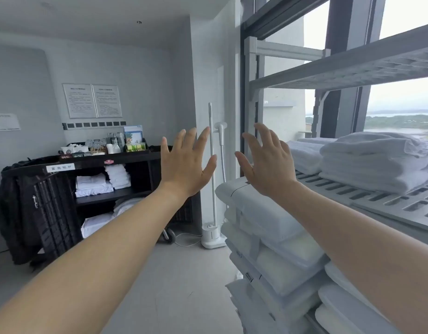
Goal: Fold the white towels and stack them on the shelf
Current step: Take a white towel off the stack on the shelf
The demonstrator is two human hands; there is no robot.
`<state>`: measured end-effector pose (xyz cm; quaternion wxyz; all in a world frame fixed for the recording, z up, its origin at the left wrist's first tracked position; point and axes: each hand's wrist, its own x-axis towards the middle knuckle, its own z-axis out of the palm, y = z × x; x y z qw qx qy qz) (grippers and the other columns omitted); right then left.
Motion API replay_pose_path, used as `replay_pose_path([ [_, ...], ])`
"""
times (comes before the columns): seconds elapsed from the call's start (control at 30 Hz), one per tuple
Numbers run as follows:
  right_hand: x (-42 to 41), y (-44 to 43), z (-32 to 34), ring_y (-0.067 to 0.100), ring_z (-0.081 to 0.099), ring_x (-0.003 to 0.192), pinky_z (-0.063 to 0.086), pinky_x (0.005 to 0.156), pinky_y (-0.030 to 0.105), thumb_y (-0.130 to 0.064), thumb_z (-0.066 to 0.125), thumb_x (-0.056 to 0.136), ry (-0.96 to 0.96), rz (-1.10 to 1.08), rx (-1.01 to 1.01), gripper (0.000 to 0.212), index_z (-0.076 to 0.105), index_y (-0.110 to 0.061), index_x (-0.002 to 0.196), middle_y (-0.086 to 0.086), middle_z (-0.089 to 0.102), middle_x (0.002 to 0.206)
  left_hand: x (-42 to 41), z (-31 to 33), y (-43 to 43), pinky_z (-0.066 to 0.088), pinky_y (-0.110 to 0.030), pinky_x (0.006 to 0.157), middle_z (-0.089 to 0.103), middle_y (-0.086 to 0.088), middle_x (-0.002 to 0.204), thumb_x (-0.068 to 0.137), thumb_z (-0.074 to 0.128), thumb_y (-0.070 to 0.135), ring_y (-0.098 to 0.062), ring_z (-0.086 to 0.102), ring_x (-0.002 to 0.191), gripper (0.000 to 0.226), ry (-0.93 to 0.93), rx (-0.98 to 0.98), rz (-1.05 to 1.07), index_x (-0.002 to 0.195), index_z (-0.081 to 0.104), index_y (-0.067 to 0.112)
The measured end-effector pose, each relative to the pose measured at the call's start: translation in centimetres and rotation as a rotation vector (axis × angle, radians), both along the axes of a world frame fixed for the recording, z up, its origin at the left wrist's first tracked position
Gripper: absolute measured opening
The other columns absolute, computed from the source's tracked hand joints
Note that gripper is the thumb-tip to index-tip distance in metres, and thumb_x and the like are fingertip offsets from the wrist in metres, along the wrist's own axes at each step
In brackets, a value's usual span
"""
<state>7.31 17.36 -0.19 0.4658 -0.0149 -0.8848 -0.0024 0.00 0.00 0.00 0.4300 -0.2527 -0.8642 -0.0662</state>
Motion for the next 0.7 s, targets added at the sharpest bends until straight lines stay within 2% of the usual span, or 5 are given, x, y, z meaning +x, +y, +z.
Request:
replay_pose_path([
  [0.3, -3.9, 6.3, 0.0, 0.027, 0.033, 0.13, 0.032, 0.102, 0.045, -0.05, 0.03, 0.093, 0.023, -0.024, 0.028, 0.052, 0.043, -0.016, 0.131, 0.009, 0.031, 0.145, -4.2, -0.2, 7.5, 0.019, -0.062, 0.105, 0.035, -0.007, 0.145, 0.089, 0.022, 0.052, -0.028, 0.029, 0.135, 0.061, 0.075, 0.014, -0.056, 0.144, 0.019, 0.025],
  [0.53, -6.7, 12.9, 0.5, 0.027, 0.034, 0.129, 0.033, 0.1, 0.047, -0.049, 0.027, 0.091, 0.019, -0.042, 0.021, 0.053, 0.044, -0.015, 0.127, 0.01, 0.031, 0.144, -7.4, 0.0, 15.0, 0.024, -0.061, 0.104, 0.037, -0.006, 0.144, 0.09, 0.024, 0.052, -0.027, 0.032, 0.133, 0.06, 0.071, 0.019, -0.086, 0.142, 0.024, 0.023],
  [0.7, -7.6, 16.7, 0.2, 0.027, 0.033, 0.13, 0.033, 0.1, 0.047, -0.047, 0.032, 0.092, -0.005, -0.075, 0.012, 0.049, 0.044, -0.015, 0.127, 0.009, 0.029, 0.145, -8.9, -0.3, 18.9, 0.022, -0.061, 0.104, 0.035, -0.006, 0.145, 0.09, 0.022, 0.052, -0.026, 0.03, 0.134, 0.06, 0.057, 0.02, -0.111, 0.143, 0.021, 0.024],
])
